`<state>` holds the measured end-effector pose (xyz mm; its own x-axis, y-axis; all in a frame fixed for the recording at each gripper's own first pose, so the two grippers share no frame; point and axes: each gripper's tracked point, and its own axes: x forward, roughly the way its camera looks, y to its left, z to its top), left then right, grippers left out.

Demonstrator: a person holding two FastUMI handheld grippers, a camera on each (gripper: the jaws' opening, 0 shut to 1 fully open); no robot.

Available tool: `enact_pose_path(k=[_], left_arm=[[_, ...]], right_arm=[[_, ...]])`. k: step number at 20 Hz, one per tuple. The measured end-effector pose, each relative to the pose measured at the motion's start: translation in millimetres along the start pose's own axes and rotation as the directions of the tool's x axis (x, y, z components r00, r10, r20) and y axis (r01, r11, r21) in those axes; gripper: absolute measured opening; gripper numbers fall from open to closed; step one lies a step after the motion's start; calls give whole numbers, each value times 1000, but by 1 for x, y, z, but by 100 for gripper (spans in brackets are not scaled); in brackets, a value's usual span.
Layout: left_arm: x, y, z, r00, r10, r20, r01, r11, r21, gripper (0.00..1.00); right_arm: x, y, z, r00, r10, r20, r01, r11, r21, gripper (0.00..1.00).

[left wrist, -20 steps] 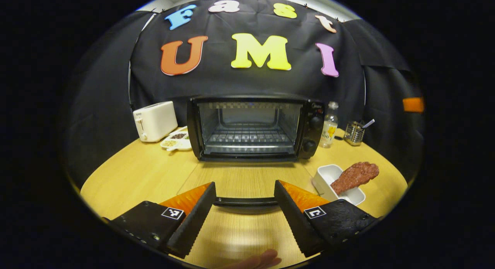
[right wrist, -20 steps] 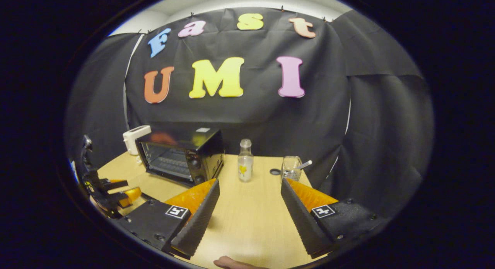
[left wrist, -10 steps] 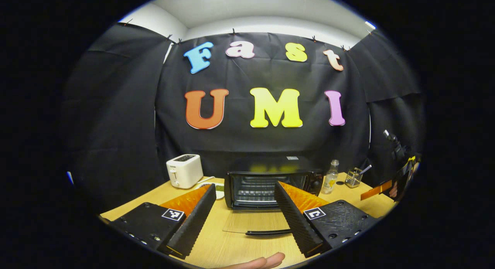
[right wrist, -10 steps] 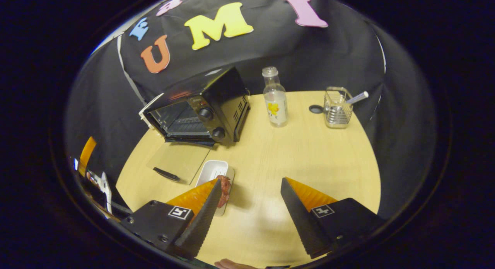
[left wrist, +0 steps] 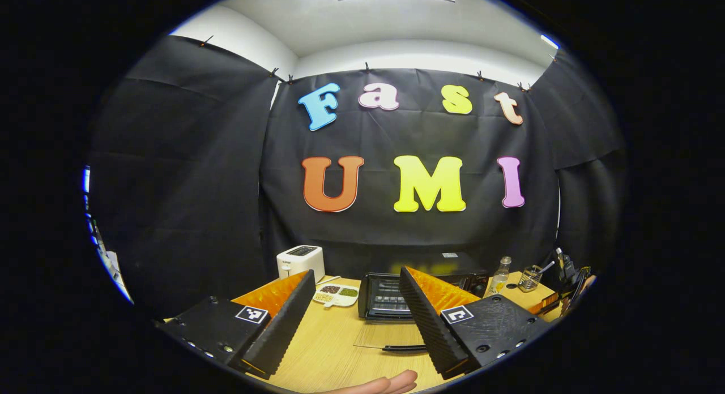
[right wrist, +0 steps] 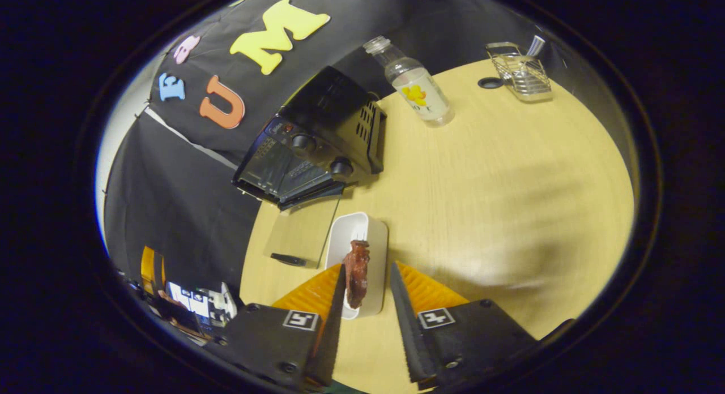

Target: Open the electric oven with the left hand, put the food in, and close the electric oven.

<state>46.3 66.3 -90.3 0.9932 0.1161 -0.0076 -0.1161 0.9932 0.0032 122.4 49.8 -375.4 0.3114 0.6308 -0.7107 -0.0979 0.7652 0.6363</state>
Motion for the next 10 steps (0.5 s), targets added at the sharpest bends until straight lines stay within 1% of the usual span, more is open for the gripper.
enact_pose_path(k=[1,2,3,4,6,7,8,10], left_arm=[[-3,0,-1,1000,-2,-4,2,1000,-5,95],[-6,0,0,1000,-5,-7,5,1000,-11,84],[-10,1,1,1000,-11,-5,11,1000,-13,84],[-14,0,0,1000,-18,-6,18,1000,-11,95],[-22,3,-1,1000,-28,-8,28,1000,-9,95],[-26,5,-1,1000,-27,-6,27,1000,-10,95],[-31,8,-2,1000,-26,-6,26,1000,-13,95],[-37,10,-8,999,-40,-14,40,999,-18,95]], right_arm=[[-1,3,-4,1000,7,2,-7,999,41,17],[-2,5,-6,1000,5,6,-6,999,53,16],[-7,8,-8,1000,2,20,-3,999,45,13],[-12,12,-10,999,-10,36,9,1000,13,13],[-27,24,-10,995,-49,85,55,996,-67,12],[-36,32,-10,992,-63,113,75,991,-109,9],[-45,44,-10,987,-69,142,91,984,-155,12],[-61,69,-14,977,-83,197,133,958,-255,12]])
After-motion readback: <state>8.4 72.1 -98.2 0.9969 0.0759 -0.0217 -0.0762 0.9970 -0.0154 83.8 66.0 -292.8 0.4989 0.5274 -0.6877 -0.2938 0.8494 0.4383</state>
